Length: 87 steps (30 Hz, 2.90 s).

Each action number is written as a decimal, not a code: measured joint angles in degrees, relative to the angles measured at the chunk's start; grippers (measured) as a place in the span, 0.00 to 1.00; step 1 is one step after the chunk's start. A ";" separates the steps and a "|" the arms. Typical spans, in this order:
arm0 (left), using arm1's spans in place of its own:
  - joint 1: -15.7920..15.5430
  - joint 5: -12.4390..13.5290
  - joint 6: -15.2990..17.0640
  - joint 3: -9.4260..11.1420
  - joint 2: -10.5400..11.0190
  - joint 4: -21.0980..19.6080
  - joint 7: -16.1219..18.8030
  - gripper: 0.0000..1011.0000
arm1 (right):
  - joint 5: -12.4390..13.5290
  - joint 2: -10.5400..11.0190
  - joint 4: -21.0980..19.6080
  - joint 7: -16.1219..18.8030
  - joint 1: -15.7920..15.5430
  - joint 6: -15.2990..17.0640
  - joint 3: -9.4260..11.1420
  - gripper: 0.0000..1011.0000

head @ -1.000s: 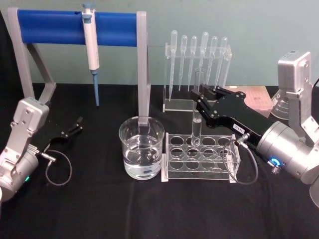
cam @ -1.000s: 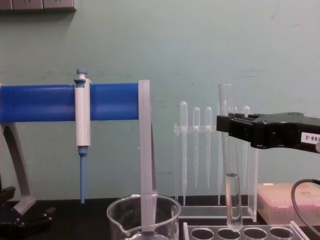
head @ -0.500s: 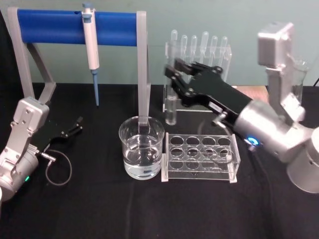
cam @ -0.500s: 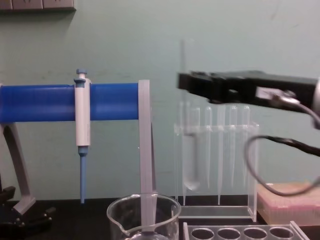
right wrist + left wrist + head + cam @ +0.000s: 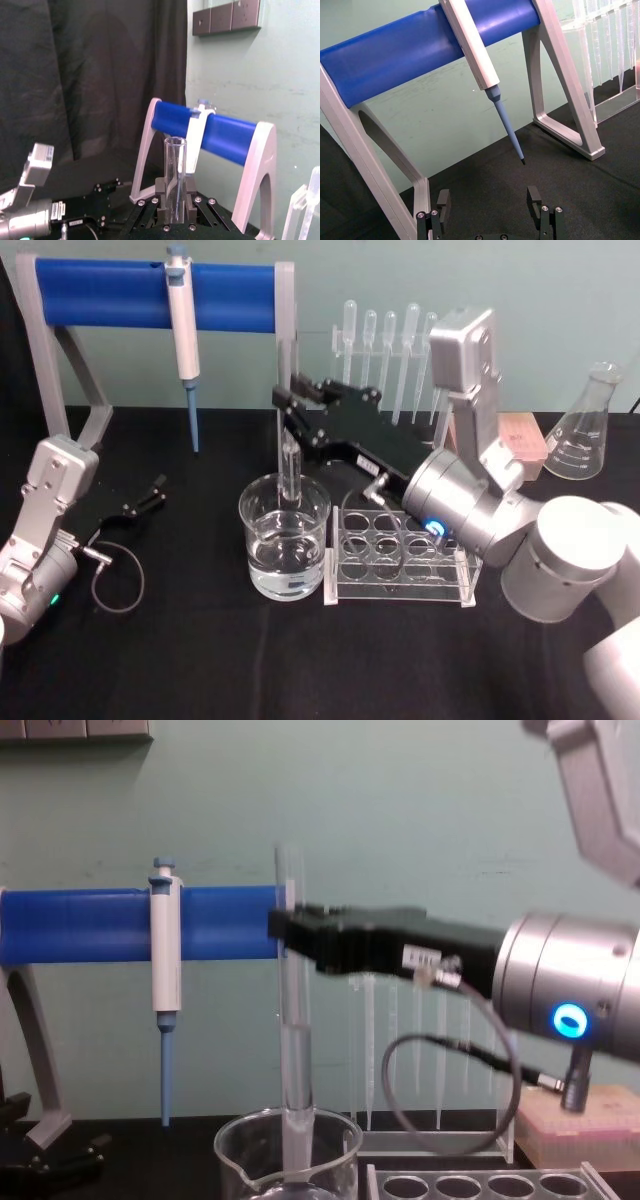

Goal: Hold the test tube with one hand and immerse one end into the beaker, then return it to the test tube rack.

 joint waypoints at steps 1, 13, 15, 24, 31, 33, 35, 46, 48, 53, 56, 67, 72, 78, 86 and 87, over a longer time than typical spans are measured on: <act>0.00 0.00 0.00 0.00 0.00 0.00 0.00 0.99 | -0.14 -0.15 0.50 0.06 -0.11 -0.41 -0.10 0.22; 0.00 0.00 0.00 0.00 0.00 0.00 0.00 0.99 | -1.38 -1.74 6.79 1.72 -3.06 -5.84 -0.64 0.22; 0.00 0.00 0.00 0.00 0.00 0.00 0.00 0.99 | -1.61 -1.88 7.35 1.79 -3.56 -6.31 -0.53 0.22; 0.00 0.00 0.00 0.00 0.00 0.00 0.00 0.99 | -2.26 -2.45 8.82 2.28 -4.45 -6.97 -0.27 0.22; 0.00 0.00 0.00 0.00 0.00 0.00 0.00 0.99 | -2.91 -2.75 9.10 2.62 -4.54 -6.95 -0.23 0.22; 0.00 0.00 0.00 0.00 0.00 0.00 0.00 0.99 | -3.26 -2.71 8.98 2.64 -4.60 -6.73 -0.29 0.22; 0.00 0.00 0.00 0.00 0.00 0.00 0.00 0.99 | -3.37 -2.68 8.92 2.64 -4.62 -6.65 -0.32 0.22; 0.00 0.00 0.00 0.00 0.00 0.00 0.00 0.99 | -3.27 -2.67 8.93 2.66 -4.61 -6.65 -0.30 0.22; 0.00 0.00 0.00 0.00 0.00 0.00 0.00 0.99 | -3.24 -2.67 8.93 2.66 -4.60 -6.65 -0.29 0.22; 0.00 0.00 0.00 0.00 0.00 0.00 0.00 0.99 | -3.19 -2.67 8.94 2.66 -4.59 -6.66 -0.26 0.22; 0.00 0.00 0.00 0.00 0.00 0.00 0.00 0.99 | -3.17 -2.67 8.95 2.66 -4.59 -6.67 -0.26 0.22; 0.00 0.00 0.00 0.00 0.00 0.00 0.00 0.99 | -3.11 -2.67 8.98 2.66 -4.59 -6.70 -0.26 0.22; 0.00 0.00 0.00 0.00 0.00 0.00 0.00 0.99 | -3.08 -2.67 8.98 2.66 -4.59 -6.71 -0.26 0.22; 0.00 0.00 0.00 0.00 0.00 0.00 0.00 0.99 | -3.07 -2.67 8.98 2.66 -4.59 -6.71 -0.26 0.22; 0.00 0.00 0.00 0.00 0.00 0.00 0.00 0.99 | -3.08 -2.67 8.98 2.66 -4.59 -6.71 -0.26 0.22; 0.00 0.00 0.00 0.00 0.00 0.00 0.00 0.99 | -3.08 -2.67 8.98 2.66 -4.59 -6.71 -0.26 0.22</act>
